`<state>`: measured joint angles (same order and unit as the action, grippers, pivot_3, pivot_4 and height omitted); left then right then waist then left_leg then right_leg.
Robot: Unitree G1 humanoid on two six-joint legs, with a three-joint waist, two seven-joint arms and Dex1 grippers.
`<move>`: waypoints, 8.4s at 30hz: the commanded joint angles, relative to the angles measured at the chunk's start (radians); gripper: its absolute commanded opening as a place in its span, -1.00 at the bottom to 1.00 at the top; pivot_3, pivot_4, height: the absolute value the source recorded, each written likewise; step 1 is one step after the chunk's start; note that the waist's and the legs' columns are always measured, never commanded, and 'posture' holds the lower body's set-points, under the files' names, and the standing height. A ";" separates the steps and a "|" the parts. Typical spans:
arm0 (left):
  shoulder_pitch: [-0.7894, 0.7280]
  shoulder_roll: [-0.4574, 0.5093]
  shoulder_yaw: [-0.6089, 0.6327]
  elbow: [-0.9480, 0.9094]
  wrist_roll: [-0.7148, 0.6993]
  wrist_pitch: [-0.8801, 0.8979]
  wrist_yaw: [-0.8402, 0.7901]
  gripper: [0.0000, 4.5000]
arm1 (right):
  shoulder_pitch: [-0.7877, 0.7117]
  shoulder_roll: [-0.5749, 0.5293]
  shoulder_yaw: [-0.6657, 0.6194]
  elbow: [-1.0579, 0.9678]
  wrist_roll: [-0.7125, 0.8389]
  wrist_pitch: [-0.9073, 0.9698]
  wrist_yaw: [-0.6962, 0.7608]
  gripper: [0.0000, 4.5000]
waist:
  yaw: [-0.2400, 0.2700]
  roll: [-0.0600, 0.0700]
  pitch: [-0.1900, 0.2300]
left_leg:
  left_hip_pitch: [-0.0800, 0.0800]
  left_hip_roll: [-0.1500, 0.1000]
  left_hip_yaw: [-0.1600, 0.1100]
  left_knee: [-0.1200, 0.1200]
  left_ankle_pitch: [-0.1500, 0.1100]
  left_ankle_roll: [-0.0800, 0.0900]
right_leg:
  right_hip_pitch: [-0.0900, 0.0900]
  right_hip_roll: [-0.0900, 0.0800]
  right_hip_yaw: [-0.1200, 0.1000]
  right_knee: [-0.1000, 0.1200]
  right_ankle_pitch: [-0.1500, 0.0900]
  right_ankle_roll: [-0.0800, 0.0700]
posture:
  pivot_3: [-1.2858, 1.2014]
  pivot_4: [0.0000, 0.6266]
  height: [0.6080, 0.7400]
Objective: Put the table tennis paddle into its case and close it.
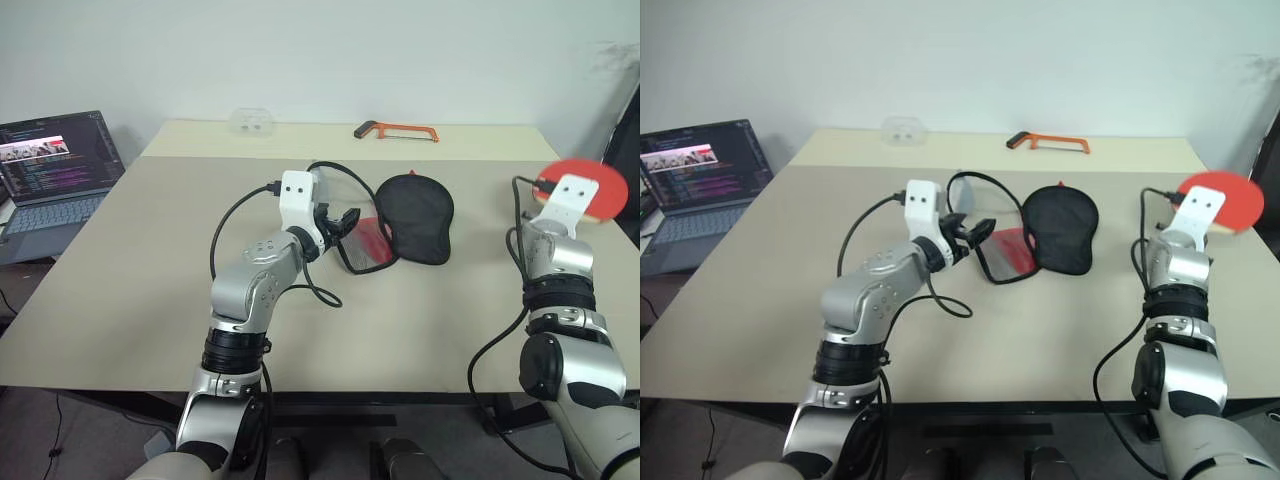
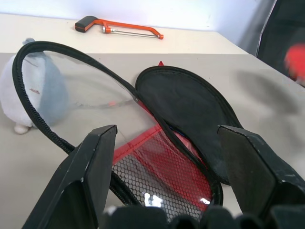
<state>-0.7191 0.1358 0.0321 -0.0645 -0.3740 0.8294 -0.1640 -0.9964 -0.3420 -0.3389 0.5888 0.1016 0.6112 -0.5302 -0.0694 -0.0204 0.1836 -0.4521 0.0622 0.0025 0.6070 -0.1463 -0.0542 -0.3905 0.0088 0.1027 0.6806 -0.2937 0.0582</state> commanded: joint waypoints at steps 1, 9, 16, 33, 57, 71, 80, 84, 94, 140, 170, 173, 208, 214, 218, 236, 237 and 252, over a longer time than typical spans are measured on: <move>-0.030 0.010 0.018 -0.011 -0.001 -0.013 -0.011 0.63 | -0.058 0.058 0.091 -0.137 0.016 0.049 0.116 -0.51 | -0.005 0.000 0.000 | 0.000 0.000 0.000 0.000 0.000 0.000 | 0.000 0.000 0.000 0.000 0.000 0.000 | 0.03 -0.52 1.00; 0.057 0.265 -0.014 -0.078 -0.080 0.012 -0.342 0.63 | -0.088 0.187 0.160 -0.047 0.035 0.049 0.273 -0.51 | -0.010 0.001 0.001 | 0.000 0.001 -0.001 -0.001 0.000 0.000 | 0.000 0.001 -0.002 0.000 0.000 0.000 | 0.03 -0.52 1.00; 0.148 0.436 0.030 -0.120 -0.132 -0.037 -0.534 0.63 | -0.128 0.209 0.151 0.094 0.030 0.044 0.266 -0.51 | 0.003 0.000 0.001 | -0.002 0.000 0.000 -0.002 0.000 0.000 | -0.001 -0.002 -0.004 -0.001 -0.001 -0.001 | 0.03 -0.52 1.00; 0.229 0.493 0.018 -0.202 -0.141 -0.085 -0.650 0.63 | -0.088 0.276 0.129 -0.034 0.031 0.230 0.185 -0.51 | -0.001 0.001 0.002 | -0.002 0.001 0.000 -0.005 0.000 0.000 | -0.003 -0.001 -0.004 0.000 -0.002 -0.004 | 0.03 -0.52 1.00; 0.237 0.480 0.001 -0.219 -0.136 -0.099 -0.629 0.63 | -0.081 0.274 0.140 0.034 0.009 0.185 0.228 -0.51 | -0.003 0.001 0.002 | -0.002 0.001 0.000 -0.006 0.000 0.000 | -0.004 -0.001 -0.004 0.000 -0.003 -0.005 | 0.03 -0.52 1.00; 0.247 0.480 0.002 -0.232 -0.132 -0.100 -0.626 0.63 | -0.164 0.260 0.118 0.246 0.005 0.041 0.229 -0.51 | -0.006 0.001 0.002 | -0.002 0.001 0.000 -0.006 0.000 0.000 | -0.004 -0.001 -0.004 0.000 -0.002 -0.005 | 0.03 -0.52 1.00; 0.244 0.478 0.001 -0.231 -0.130 -0.099 -0.621 0.63 | -0.170 0.245 0.112 0.352 0.009 -0.009 0.237 -0.51 | -0.006 0.001 0.002 | -0.002 0.001 0.000 -0.006 0.000 0.000 | -0.004 -0.001 -0.004 0.000 -0.002 -0.005 | 0.03 -0.52 1.00; 0.242 0.479 -0.001 -0.229 -0.129 -0.099 -0.621 0.63 | -0.163 0.238 0.115 0.383 0.008 -0.024 0.249 0.02 | -0.006 0.001 0.002 | -0.001 0.001 0.000 -0.006 0.000 0.000 | -0.003 -0.001 -0.004 0.000 -0.002 -0.005 | 0.03 -0.52 1.00; 0.234 0.485 0.021 -0.196 -0.119 -0.111 -0.606 0.63 | -0.154 0.220 0.158 0.124 0.007 0.097 0.313 0.99 | -0.011 0.001 0.002 | -0.001 0.001 0.000 -0.006 0.000 0.000 | -0.003 -0.001 -0.004 0.001 -0.002 -0.005 | 0.03 -0.52 1.00; -0.407 -0.101 -0.143 0.937 0.365 -0.760 -0.286 -0.99 | 0.409 -0.169 0.206 -0.952 0.389 0.292 1.081 1.00 | 0.034 -0.004 0.001 | -0.002 0.001 -0.001 -0.005 0.000 0.000 | -0.003 0.001 -0.004 0.001 -0.004 -0.004 | 0.03 -0.52 1.00; -0.104 0.363 -0.011 0.233 0.003 -0.304 -0.919 0.22 | 0.210 0.049 -0.398 -0.338 0.584 0.447 0.542 1.00 | 0.007 -0.001 0.001 | 0.000 0.001 -0.001 -0.009 0.003 -0.004 | -0.003 0.001 -0.004 0.002 -0.004 -0.006 | 0.03 -0.52 1.00; -0.025 0.437 0.014 0.132 -0.045 -0.232 -0.939 0.69 | 0.210 0.034 -0.391 -0.274 0.595 0.432 0.561 1.00 | 0.009 -0.001 0.001 | 0.000 0.002 -0.001 -0.010 0.003 -0.004 | -0.003 0.001 -0.004 0.002 -0.004 -0.006 | 0.03 -0.52 1.00; 0.168 0.525 0.006 -0.083 -0.070 -0.169 -0.783 0.98 | 0.172 0.234 -0.239 -0.096 0.636 0.337 0.652 1.00 | -0.021 -0.001 0.001 | 0.002 0.004 -0.001 -0.009 0.003 -0.004 | -0.002 0.003 -0.003 0.003 -0.004 -0.006 | 0.03 -0.52 1.00; 0.173 0.522 0.002 -0.094 -0.071 -0.169 -0.774 0.98 | 0.145 0.250 -0.225 -0.043 0.617 0.287 0.656 1.00 | -0.021 -0.001 0.001 | 0.002 0.004 -0.001 -0.009 0.003 -0.004 | -0.002 0.003 -0.003 0.003 -0.004 -0.006 | 0.03 -0.52 1.00; 0.176 0.522 -0.002 -0.094 -0.068 -0.174 -0.769 1.00 | 0.133 0.251 -0.220 0.010 0.598 0.230 0.644 0.83 | -0.021 -0.001 0.001 | 0.003 0.004 -0.001 -0.008 0.003 -0.004 | -0.002 0.003 -0.003 0.003 -0.004 -0.006 | 0.03 -0.52 1.00; 0.168 0.521 -0.012 -0.070 -0.058 -0.200 -0.765 1.00 | 0.184 0.250 -0.152 -0.030 0.607 0.288 0.626 -0.97 | -0.019 -0.006 -0.002 | 0.007 0.004 -0.001 -0.009 0.003 -0.003 | 0.002 0.003 -0.003 0.002 -0.004 -0.005 | 0.03 -0.52 1.00; 0.167 0.521 -0.012 -0.068 -0.058 -0.201 -0.766 1.00 | 0.193 0.251 -0.142 -0.050 0.614 0.317 0.633 -0.97 | -0.019 -0.006 -0.002 | 0.007 0.004 -0.001 -0.009 0.003 -0.003 | 0.002 0.003 -0.003 0.002 -0.004 -0.006 | 0.03 -0.52 1.00; 0.166 0.543 -0.019 -0.058 -0.055 -0.203 -0.780 1.00 | 0.469 0.229 0.060 -0.544 0.764 0.793 0.790 -0.97 | -0.020 -0.006 -0.002 | 0.007 0.007 -0.002 -0.016 0.003 -0.002 | 0.000 0.006 -0.005 0.002 -0.008 -0.012 | 0.03 -0.52 1.00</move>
<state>-0.5361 0.6647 0.0037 -0.1072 -0.4288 0.6443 -0.9353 -0.5524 -0.1213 -0.3220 0.0768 0.8220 1.3300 0.2371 -0.0890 -0.0259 0.1819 -0.4454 0.0695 0.0003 0.5915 -0.1438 -0.0567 -0.3906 0.0146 0.0973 0.6825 -0.3017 0.0469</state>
